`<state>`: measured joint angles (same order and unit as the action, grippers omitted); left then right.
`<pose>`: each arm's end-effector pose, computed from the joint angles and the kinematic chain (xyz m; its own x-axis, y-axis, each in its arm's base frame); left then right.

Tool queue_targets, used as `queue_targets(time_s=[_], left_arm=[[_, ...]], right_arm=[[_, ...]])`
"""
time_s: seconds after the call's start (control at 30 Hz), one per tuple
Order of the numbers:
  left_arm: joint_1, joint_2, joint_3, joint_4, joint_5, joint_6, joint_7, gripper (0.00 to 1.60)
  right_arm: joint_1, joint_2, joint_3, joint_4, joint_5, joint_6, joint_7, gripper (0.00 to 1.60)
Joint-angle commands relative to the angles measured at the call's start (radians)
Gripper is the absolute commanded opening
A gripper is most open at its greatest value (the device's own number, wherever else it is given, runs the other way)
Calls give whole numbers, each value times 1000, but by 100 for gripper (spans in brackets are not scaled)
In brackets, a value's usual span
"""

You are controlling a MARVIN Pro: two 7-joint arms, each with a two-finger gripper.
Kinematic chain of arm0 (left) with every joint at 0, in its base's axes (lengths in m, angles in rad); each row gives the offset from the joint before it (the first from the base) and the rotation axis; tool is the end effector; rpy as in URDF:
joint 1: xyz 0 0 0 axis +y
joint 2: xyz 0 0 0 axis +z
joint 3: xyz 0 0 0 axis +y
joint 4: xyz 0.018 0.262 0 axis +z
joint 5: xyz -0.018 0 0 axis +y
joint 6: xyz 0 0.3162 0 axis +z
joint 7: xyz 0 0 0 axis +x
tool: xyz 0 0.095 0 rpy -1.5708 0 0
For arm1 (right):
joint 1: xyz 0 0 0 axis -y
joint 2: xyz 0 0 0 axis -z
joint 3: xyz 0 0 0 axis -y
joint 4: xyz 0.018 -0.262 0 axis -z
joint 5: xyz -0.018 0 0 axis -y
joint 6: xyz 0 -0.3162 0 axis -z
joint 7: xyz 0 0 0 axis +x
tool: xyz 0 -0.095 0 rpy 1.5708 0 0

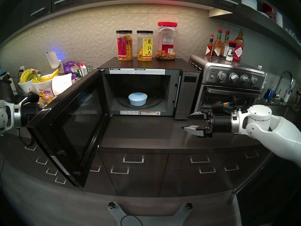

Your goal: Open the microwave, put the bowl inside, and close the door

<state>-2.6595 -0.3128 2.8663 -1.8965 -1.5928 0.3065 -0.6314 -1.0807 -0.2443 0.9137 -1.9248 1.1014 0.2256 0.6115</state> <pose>0.3188 0.2087 -0.0757 0.5020 -0.0660 0.8623 -0.5398 -0.8030 0.2527 0.3741 -0.0381 -0.1179 0.1539 0.3185 0.9354 0.8877 -0.4603 0.0107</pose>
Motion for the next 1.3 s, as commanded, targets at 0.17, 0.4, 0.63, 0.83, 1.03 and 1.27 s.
queue_targets(time_s=[0.17, 0.4, 0.63, 0.83, 1.03, 1.27], left_arm=[[-32, 72, -45, -29, -15, 28, 48, 160], [-41, 103, -46, -37, -23, 36, 75, 160], [-48, 148, -41, -44, -36, 25, 108, 160], [-50, 173, -48, -65, -48, 17, 139, 160], [-35, 188, -55, -98, -63, -3, 186, 160], [-17, 199, -65, -147, -79, -26, 255, 160]], right_arm=[[12, 1, 13, -2, 5, -4, 0, 160], [12, 1, 13, -2, 5, -4, 0, 160], [12, 1, 13, -2, 5, -4, 0, 160], [12, 1, 13, -2, 5, -4, 0, 160], [12, 1, 13, -2, 5, -4, 0, 160], [12, 1, 13, -2, 5, -4, 0, 160]])
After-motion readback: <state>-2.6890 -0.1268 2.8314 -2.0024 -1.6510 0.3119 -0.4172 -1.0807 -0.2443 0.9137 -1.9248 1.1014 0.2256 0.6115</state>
